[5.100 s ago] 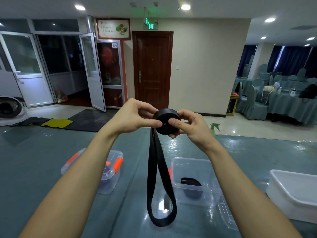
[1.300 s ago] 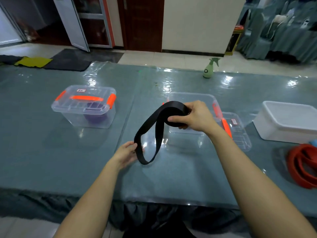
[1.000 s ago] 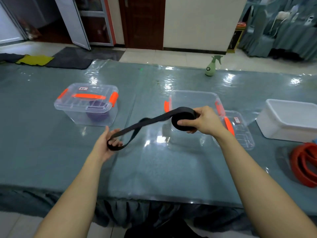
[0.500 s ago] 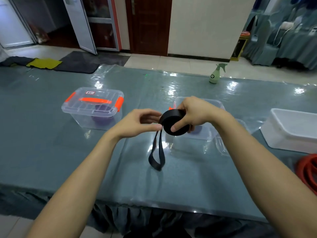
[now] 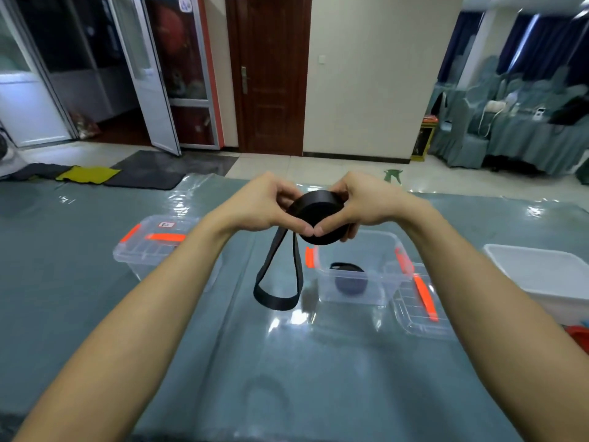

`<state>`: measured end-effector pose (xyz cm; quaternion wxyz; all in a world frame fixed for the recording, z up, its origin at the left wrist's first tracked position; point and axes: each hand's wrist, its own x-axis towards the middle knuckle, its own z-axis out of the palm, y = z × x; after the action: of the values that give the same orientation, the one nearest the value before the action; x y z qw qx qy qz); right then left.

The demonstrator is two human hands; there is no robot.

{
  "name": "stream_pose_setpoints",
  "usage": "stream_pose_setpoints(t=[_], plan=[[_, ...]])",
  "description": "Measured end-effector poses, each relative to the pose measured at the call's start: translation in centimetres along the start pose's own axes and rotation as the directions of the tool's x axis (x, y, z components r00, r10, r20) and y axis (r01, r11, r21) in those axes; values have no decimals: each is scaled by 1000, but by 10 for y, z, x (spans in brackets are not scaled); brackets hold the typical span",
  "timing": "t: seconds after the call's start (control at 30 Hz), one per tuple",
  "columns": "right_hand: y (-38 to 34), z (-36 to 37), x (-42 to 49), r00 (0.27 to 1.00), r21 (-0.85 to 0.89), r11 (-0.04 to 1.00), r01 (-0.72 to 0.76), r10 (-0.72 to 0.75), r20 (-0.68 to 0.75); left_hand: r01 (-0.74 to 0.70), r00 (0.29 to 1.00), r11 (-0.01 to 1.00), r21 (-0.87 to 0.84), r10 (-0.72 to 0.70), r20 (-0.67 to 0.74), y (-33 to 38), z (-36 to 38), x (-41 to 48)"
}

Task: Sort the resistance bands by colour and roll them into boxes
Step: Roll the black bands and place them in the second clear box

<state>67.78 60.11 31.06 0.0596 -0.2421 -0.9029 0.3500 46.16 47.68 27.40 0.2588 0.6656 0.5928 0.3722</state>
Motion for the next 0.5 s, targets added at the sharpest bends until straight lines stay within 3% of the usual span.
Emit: stream_pose_setpoints(t=[0.07,0.3,0.5], plan=[[7,3,-5,1000,39,999,6,-7,20,13,1000,995,100,-12,-9,0,1,0],[31,32,-10,991,-56,996,72,-78,-106,65,997,913,402,-73,4,-3,13,2],[41,51,-12,998,-50,998,36,-39,-49,51,993,873,486,-98,71,3,22,9]])
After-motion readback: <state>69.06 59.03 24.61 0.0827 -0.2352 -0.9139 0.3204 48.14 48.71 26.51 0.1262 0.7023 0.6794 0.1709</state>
